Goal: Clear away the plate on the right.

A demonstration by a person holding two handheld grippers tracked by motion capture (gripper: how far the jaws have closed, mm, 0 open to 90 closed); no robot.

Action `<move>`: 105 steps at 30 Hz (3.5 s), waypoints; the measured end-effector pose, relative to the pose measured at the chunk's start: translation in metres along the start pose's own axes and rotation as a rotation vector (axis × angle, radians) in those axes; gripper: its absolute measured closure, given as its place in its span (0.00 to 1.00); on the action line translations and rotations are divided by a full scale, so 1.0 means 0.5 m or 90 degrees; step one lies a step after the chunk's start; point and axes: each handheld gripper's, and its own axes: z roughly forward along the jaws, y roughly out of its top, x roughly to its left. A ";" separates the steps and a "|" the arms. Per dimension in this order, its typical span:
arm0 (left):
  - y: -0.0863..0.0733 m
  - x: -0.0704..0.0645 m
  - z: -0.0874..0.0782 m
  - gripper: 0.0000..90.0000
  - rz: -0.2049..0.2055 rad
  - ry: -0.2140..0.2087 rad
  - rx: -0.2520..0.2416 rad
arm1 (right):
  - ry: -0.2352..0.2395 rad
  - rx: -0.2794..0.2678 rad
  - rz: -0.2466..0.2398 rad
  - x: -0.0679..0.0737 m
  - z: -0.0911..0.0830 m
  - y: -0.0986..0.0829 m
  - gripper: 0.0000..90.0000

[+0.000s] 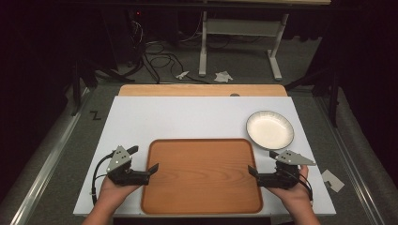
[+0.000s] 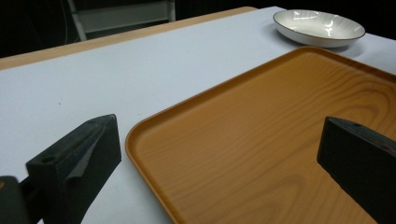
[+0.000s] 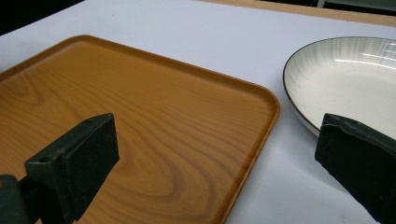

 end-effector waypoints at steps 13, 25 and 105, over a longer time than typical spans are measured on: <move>-0.001 -0.001 -0.001 0.02 0.007 -0.008 0.003 | 0.007 0.002 -0.012 -0.001 0.002 -0.004 0.00; -0.001 -0.003 0.003 0.01 0.005 -0.005 0.009 | 0.009 0.003 0.000 -0.006 0.004 -0.007 0.00; -0.003 -0.008 -0.003 0.00 0.024 0.005 -0.001 | -0.205 0.001 0.206 -0.277 0.048 0.043 0.00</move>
